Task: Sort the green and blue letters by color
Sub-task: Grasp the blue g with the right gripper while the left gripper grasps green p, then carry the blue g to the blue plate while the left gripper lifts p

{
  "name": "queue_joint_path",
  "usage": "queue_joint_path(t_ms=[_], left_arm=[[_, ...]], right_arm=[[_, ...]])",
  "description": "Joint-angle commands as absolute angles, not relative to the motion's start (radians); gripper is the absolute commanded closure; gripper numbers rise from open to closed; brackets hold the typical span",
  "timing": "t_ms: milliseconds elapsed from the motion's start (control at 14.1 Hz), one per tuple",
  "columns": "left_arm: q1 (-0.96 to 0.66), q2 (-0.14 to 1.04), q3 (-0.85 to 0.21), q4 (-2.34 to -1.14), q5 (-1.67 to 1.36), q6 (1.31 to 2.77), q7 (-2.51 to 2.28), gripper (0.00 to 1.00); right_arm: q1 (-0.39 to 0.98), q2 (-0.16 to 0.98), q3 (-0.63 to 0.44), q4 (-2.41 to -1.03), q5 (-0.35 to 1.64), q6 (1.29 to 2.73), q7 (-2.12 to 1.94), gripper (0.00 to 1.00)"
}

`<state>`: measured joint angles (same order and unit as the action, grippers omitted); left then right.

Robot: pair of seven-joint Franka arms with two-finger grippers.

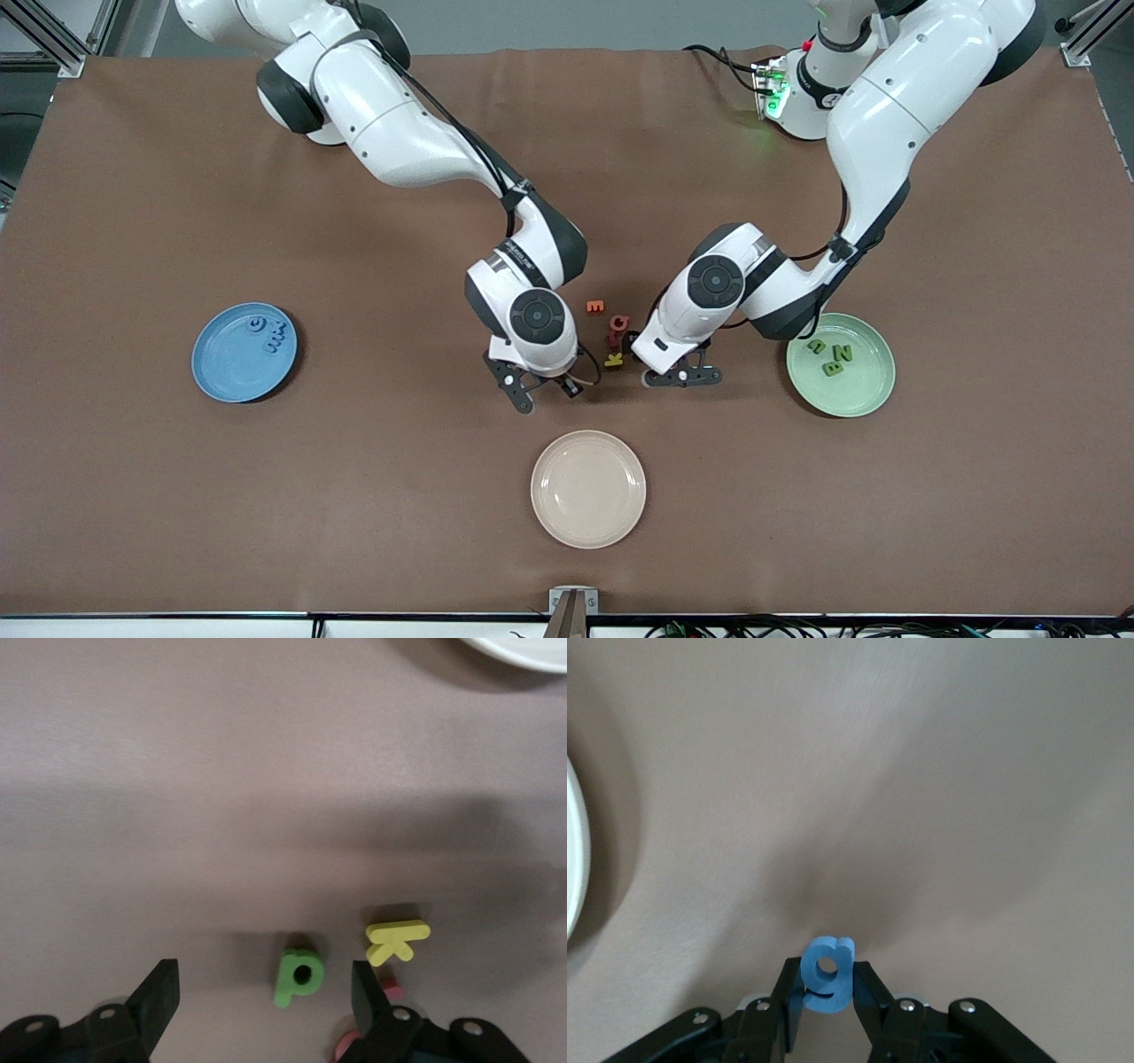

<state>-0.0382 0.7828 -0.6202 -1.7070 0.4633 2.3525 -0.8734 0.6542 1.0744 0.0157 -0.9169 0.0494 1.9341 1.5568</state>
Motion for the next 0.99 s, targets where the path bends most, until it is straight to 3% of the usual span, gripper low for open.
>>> queue_joint_path(t_ms=[0,354,566,707,919], left_arm=[[-0.101,0.813,-0.575,-1.669,0.476,2.350,-0.900,0.13],[-0.123,0.815,-0.551,-1.672,0.479,2.350,-0.902,0.19],[-0.124,0.815,-0.551,-1.677,0.479,2.349,-0.902,0.28],[-0.127,0.815,-0.551,-1.681,0.479,2.347,-0.902,0.36],[-0.132,0.816,-0.551,-1.680,0.479,2.347,-0.902,0.37]], right_arm=[[0.603,0.988,0.035,-0.936,0.055,1.801,1.384,1.00],[0.502,0.850,0.032,-1.046,0.058,1.681,1.105,1.00],[0.430,0.683,0.031,-1.274,0.057,1.729,0.929,1.00],[0.367,0.541,0.031,-1.497,0.052,1.829,0.777,1.00],[0.275,0.395,0.028,-1.776,0.045,1.994,0.545,1.00]])
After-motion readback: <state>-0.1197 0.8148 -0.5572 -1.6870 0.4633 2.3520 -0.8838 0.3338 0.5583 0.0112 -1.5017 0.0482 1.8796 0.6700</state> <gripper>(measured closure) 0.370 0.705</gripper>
